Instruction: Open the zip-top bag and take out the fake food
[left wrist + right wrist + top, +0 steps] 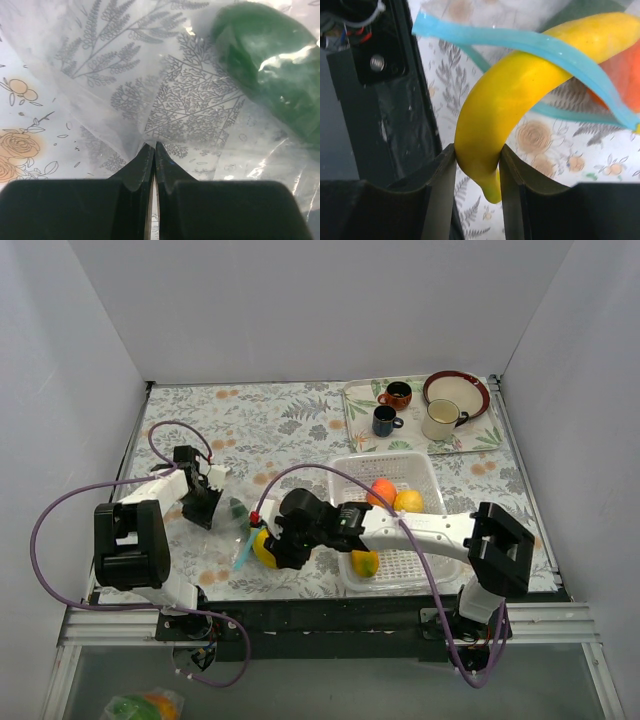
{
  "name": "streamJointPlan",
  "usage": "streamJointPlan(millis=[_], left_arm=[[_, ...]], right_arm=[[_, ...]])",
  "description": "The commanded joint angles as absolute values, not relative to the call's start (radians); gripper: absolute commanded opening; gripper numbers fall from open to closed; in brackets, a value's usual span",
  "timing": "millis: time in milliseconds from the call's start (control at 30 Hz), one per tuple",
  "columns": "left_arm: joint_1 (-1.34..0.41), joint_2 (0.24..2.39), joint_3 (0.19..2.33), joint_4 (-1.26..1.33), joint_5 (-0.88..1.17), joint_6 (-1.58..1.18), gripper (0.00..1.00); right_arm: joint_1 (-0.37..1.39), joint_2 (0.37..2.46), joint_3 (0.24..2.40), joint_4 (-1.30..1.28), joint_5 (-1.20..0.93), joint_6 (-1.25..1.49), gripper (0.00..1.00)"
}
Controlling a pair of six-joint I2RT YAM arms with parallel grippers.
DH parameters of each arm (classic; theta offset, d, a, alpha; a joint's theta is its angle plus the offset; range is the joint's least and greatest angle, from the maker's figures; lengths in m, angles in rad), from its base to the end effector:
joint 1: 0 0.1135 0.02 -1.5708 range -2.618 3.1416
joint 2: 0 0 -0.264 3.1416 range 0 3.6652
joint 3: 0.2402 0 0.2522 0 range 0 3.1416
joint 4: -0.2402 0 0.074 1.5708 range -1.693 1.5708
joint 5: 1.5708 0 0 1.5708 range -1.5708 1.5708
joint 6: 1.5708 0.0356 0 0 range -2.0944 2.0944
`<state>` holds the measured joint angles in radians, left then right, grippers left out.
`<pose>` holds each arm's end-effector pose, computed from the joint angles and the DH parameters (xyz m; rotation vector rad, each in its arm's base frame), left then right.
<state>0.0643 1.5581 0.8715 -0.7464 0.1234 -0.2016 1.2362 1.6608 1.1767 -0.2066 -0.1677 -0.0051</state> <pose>0.2589 0.0123 0.1603 -0.3858 2.9814 -0.1995 0.1167 0.3538 0.2460 -1.4667 1.8891 0.8137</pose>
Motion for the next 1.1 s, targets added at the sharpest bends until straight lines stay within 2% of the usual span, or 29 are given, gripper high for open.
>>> streamJointPlan(millis=[0,200,267,367,400,500,533,567,700,800,833,900,933,1067], left_arm=[[0.075,1.592,0.818,-0.649,0.068,-0.181,0.00],[0.080,1.618,0.841,-0.630,0.064,-0.192,0.00],[0.080,1.628,0.847,-0.630,0.063,-0.195,0.00],[0.080,1.629,0.854,-0.632,0.063,-0.195,0.00],[0.080,1.629,0.859,-0.637,0.064,-0.196,0.00],[0.081,1.625,0.861,-0.643,0.072,-0.199,0.00],[0.081,1.621,0.859,-0.644,0.074,-0.199,0.00],[0.080,1.617,0.858,-0.646,0.074,-0.199,0.00],[0.081,1.605,0.851,-0.646,0.072,-0.198,0.00],[0.080,1.597,0.854,-0.652,0.075,-0.198,0.00],[0.080,1.597,0.856,-0.653,0.077,-0.196,0.00],[0.081,1.594,0.862,-0.658,0.078,-0.196,0.00],[0.080,1.592,0.865,-0.660,0.078,-0.196,0.00],[0.081,1.594,0.876,-0.663,0.083,-0.198,0.00]], right_arm=[[1.233,1.544,1.213,-0.446,-0.236,-0.041,0.01],[1.233,1.246,1.157,-0.503,-0.238,-0.015,0.01],[1.235,1.151,1.161,-0.523,-0.193,-0.008,0.01],[1.227,1.054,1.155,-0.529,-0.008,0.017,0.01],[1.224,1.036,1.146,-0.519,0.184,0.046,0.01],[1.168,1.000,1.068,-0.491,0.493,0.135,0.01],[1.139,1.005,1.037,-0.494,0.515,0.153,0.10],[1.067,1.029,1.026,-0.498,0.512,0.170,0.10],[0.971,1.089,0.951,-0.451,0.473,0.218,0.10],[0.950,1.130,0.928,-0.397,0.440,0.203,0.39],[0.948,1.140,0.933,-0.390,0.442,0.193,0.66],[0.945,1.155,0.963,-0.388,0.455,0.186,0.94],[0.945,1.158,0.979,-0.390,0.460,0.181,0.99],[0.949,1.151,1.058,-0.385,0.468,0.138,0.98]])
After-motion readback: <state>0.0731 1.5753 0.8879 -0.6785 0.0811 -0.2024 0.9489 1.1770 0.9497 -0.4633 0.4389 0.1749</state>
